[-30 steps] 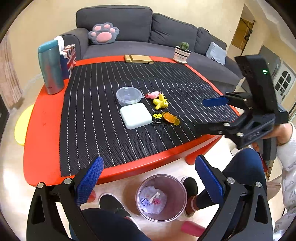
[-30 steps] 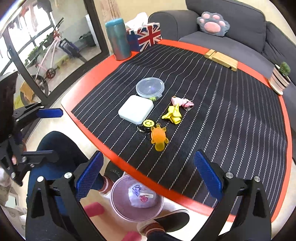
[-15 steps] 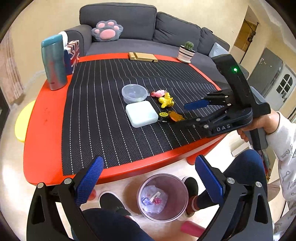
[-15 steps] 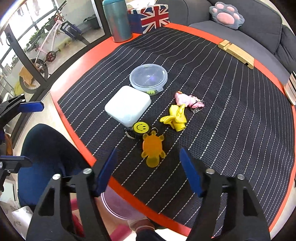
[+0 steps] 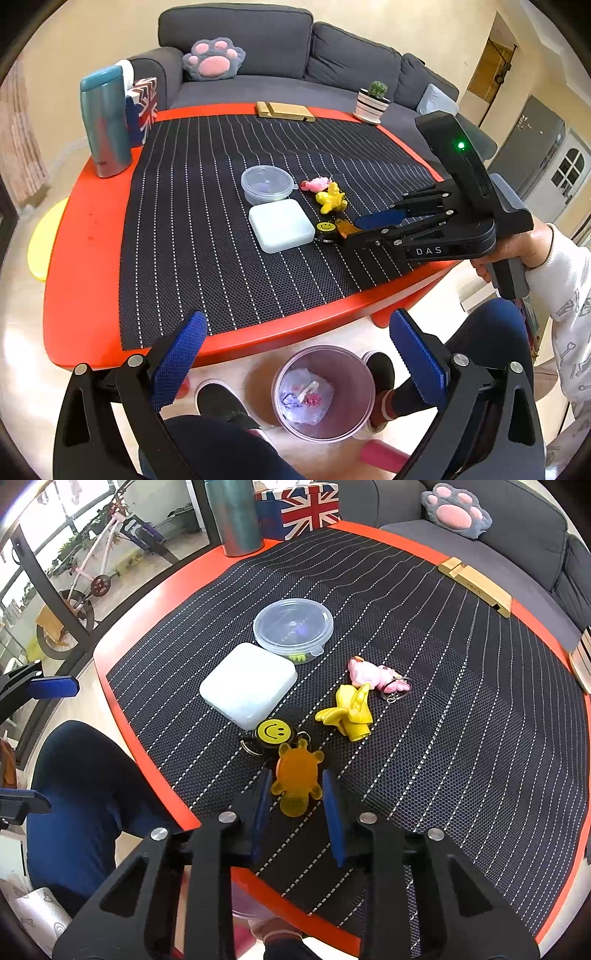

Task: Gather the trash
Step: 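Lift the orange toy with the right tool while the left tool reaches the white box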

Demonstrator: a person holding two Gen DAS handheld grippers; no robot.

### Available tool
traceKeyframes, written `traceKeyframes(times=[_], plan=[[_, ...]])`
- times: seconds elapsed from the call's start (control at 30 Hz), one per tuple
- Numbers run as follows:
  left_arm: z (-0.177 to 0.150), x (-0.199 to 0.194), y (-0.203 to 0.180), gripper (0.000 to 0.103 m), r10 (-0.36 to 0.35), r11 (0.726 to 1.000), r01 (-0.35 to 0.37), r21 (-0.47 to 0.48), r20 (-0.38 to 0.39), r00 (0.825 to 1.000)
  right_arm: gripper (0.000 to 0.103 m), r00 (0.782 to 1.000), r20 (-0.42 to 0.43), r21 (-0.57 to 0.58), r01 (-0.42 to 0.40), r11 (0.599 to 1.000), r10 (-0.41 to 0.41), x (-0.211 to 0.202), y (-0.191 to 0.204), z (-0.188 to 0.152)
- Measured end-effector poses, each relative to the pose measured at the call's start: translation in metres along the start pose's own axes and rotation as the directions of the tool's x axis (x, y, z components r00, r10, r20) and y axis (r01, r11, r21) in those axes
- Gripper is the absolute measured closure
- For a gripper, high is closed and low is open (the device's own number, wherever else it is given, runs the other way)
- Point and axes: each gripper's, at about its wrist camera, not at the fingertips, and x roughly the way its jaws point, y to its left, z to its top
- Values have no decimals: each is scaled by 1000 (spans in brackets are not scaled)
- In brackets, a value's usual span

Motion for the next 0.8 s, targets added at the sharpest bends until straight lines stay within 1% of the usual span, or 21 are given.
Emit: traceKeyframes(times=[0.27, 0.43, 0.6, 0.8], plan=[[4, 3, -2, 8, 3, 1000, -3, 10, -1, 1000, 76, 999, 36, 34, 0, 999, -1, -10, -3, -4], [13, 5, -3, 8, 7, 1000, -7, 8, 3, 1000, 76, 996, 85, 73, -15, 997, 9, -27, -4, -7], [27, 10, -5, 8, 20, 1000, -20, 10, 0, 1000, 76, 991, 135, 115, -22, 993, 6, -47, -6, -13], [48, 22, -6, 8, 33, 999, -33, -1, -15, 999, 76, 987, 160, 133, -23, 991, 2, -60, -7, -21]])
